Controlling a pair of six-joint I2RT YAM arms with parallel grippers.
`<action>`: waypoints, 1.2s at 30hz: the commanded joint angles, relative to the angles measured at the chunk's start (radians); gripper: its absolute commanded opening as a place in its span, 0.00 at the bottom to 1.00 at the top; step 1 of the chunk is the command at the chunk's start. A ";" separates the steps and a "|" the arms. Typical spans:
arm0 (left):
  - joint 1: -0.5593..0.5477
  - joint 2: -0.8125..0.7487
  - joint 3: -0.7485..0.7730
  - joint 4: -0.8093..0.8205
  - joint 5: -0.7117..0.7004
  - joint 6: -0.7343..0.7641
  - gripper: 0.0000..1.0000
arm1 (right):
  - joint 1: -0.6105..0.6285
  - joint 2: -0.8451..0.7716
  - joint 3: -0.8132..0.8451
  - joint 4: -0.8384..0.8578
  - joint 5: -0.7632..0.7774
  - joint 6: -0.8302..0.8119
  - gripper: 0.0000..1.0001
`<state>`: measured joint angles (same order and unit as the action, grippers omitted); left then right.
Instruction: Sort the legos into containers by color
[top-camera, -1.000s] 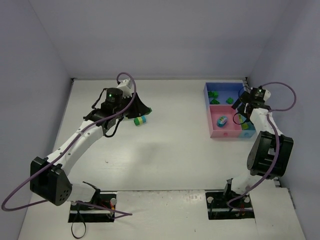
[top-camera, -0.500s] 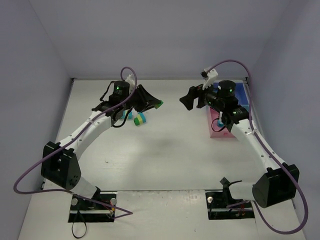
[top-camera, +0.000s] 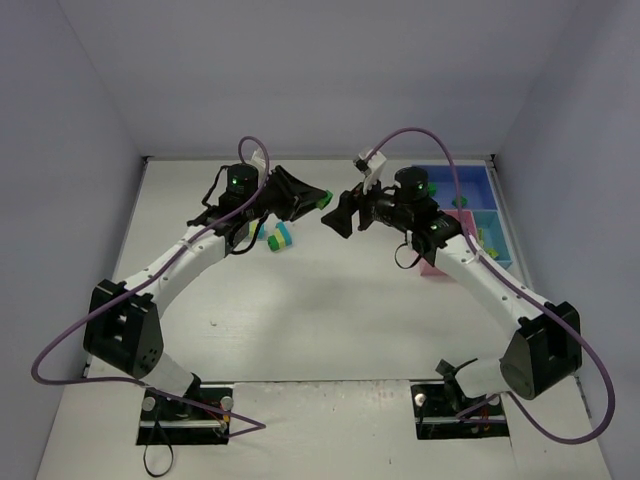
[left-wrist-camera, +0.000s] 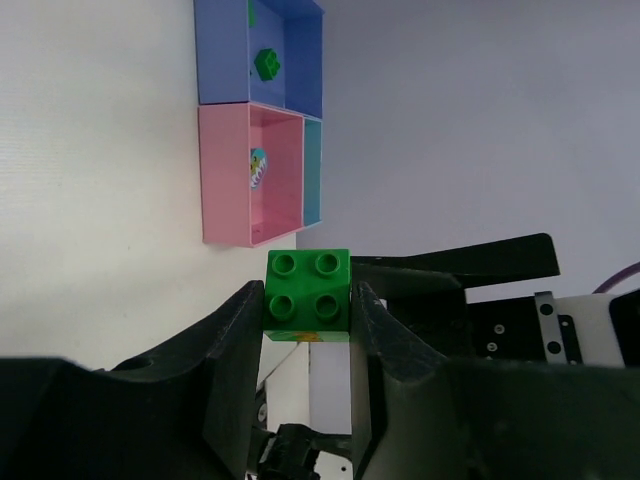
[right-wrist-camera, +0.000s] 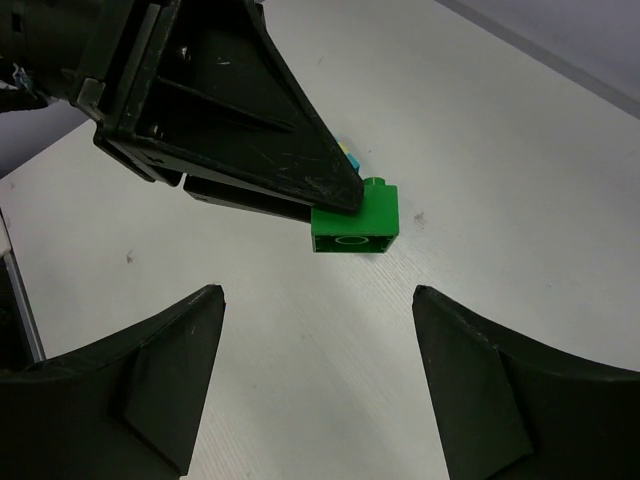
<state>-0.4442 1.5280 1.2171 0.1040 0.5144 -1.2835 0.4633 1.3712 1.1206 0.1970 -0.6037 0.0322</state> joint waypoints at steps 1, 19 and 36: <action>-0.007 -0.032 0.015 0.137 0.030 -0.048 0.00 | 0.024 0.026 0.065 0.125 -0.008 0.003 0.72; -0.008 -0.042 -0.011 0.152 0.056 -0.053 0.00 | 0.038 0.138 0.142 0.191 0.016 0.020 0.44; 0.085 -0.060 -0.001 -0.024 -0.023 0.113 0.82 | -0.107 0.154 0.093 0.087 0.280 -0.022 0.00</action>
<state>-0.4011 1.5257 1.1889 0.1154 0.5297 -1.2648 0.4404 1.5211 1.2079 0.2581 -0.4675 0.0231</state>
